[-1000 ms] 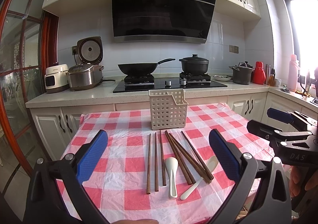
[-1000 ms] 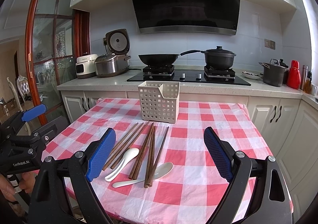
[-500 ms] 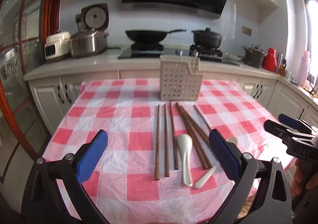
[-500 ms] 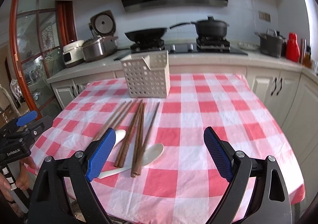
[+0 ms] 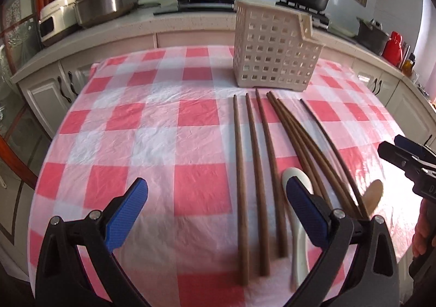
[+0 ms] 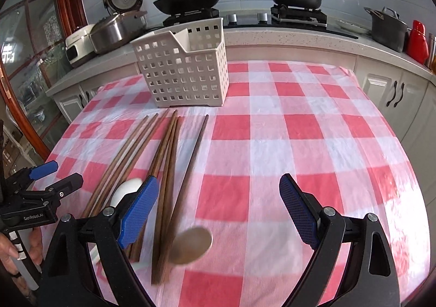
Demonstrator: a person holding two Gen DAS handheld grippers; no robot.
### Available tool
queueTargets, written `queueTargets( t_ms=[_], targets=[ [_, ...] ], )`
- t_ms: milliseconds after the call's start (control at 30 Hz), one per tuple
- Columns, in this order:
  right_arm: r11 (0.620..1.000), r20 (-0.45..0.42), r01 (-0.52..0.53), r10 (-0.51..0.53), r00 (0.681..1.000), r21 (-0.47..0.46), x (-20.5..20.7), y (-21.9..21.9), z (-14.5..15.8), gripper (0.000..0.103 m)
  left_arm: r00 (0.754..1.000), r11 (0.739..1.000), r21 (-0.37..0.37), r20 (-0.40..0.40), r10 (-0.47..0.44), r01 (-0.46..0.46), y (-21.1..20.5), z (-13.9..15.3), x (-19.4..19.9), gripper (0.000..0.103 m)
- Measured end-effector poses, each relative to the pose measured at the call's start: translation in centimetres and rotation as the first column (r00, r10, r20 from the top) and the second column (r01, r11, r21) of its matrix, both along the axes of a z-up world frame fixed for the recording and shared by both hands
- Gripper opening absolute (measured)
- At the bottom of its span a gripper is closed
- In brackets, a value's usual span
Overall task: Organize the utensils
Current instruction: 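Lower the right tool onto a brown chopstick and close it while the left tool grasps another chopstick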
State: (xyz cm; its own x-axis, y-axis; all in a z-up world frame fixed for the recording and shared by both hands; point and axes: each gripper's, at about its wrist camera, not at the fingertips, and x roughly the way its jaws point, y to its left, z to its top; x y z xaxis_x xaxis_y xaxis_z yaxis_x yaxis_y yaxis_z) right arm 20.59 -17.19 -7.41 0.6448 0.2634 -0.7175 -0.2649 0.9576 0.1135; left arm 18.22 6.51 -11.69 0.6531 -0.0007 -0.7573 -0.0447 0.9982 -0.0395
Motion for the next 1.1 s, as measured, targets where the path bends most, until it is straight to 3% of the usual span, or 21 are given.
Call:
queueTargets(
  t_ms=[300, 633, 800, 933, 1100],
  targets=[
    [0.998, -0.131, -0.056, 0.05, 0.99, -0.039, 6.6, 3.1, -2.1, 0.057, 0.995, 1.0, 0.01, -0.1, 0.027, -0.026, 2.2, -1.4, 7.4, 0.098],
    [0.989, -0.191, -0.09, 0.067, 0.979, -0.117, 9.2, 5.5, -3.5, 0.035, 0.993, 1.0, -0.005, -0.121, 0.003, -0.004, 2.5, -2.0, 10.3, 0.097],
    [0.978, -0.173, -0.116, 0.086, 0.981, -0.17, 9.0, 6.2, -4.0, 0.027, 0.992, 0.998, 0.052, -0.123, -0.028, 0.035, 1.4, -2.3, 11.0, 0.086],
    [0.979, -0.167, -0.114, 0.085, 0.982, -0.172, 9.1, 5.9, -4.0, 0.014, 0.989, 0.997, 0.04, -0.14, -0.056, 0.063, 0.8, -2.4, 11.6, 0.079],
    [0.982, -0.175, -0.119, 0.092, 0.98, -0.149, 9.0, 5.2, -4.0, 0.014, 0.984, 0.995, 0.03, -0.157, -0.085, 0.091, -0.3, -2.5, 12.8, 0.058]
  ],
)
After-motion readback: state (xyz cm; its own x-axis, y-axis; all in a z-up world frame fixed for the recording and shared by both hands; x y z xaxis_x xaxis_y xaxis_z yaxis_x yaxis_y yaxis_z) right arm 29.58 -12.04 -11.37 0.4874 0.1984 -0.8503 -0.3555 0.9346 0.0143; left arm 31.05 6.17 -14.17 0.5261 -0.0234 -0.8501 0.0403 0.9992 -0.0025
